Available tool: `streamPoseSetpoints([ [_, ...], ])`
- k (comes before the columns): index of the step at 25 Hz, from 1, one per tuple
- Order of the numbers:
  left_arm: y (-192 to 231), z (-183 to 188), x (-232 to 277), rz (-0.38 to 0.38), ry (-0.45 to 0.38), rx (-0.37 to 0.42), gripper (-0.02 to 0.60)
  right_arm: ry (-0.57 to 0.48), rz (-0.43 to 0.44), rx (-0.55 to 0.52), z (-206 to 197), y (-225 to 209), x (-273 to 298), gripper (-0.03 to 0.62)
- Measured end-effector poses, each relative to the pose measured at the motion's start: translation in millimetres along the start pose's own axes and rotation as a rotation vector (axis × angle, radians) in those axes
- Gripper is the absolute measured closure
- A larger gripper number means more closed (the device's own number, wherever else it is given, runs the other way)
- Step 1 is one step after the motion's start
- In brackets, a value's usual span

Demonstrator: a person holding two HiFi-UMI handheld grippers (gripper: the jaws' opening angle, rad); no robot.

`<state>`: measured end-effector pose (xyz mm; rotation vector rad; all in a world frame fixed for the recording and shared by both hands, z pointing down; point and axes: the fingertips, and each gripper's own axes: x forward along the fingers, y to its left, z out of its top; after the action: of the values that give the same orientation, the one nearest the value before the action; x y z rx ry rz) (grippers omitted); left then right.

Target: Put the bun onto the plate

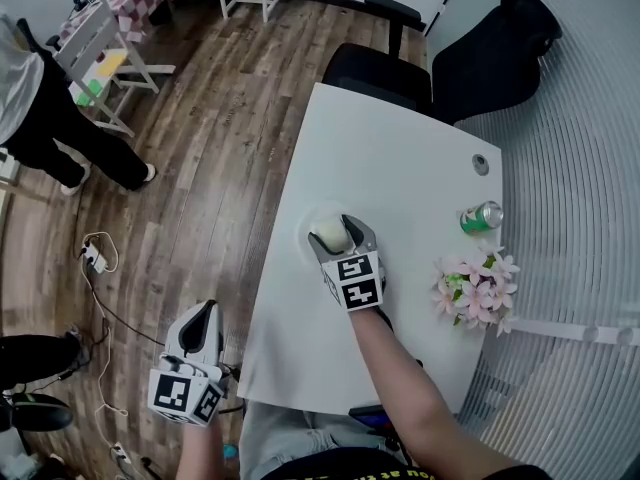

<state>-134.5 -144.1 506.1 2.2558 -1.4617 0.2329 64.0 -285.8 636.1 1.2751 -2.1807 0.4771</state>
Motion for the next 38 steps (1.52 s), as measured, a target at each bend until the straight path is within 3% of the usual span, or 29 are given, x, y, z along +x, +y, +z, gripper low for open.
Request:
streamPoseSetpoints([
  [11,0,0,-2,0.0,-0.006,-0.002,0.578,0.057,-0.007,-0.032,-3,2,5,0.273],
  [20,1,8,-4,-0.002,-0.019,0.001,0.578,0.018,-0.015,-0.024,10,-1,-6,0.297],
  [23,-1,12,-3,-0.012,-0.028,0.005,0.578,-0.008,-0.028,-0.027,16,-1,-14,0.36],
  [25,-3,15,-2,-0.019,-0.033,0.009,0.578,-0.023,-0.036,-0.025,20,-2,-18,0.439],
  [27,-4,17,-2,-0.023,-0.034,0.013,0.578,-0.038,-0.039,-0.02,25,-3,-22,0.45],
  [33,-7,29,-2,-0.04,-0.053,0.028,0.578,-0.104,-0.058,0.005,46,-9,-43,0.573],
  [38,-17,40,7,-0.074,-0.066,0.054,0.578,-0.15,-0.071,0.021,60,-12,-64,0.586],
])
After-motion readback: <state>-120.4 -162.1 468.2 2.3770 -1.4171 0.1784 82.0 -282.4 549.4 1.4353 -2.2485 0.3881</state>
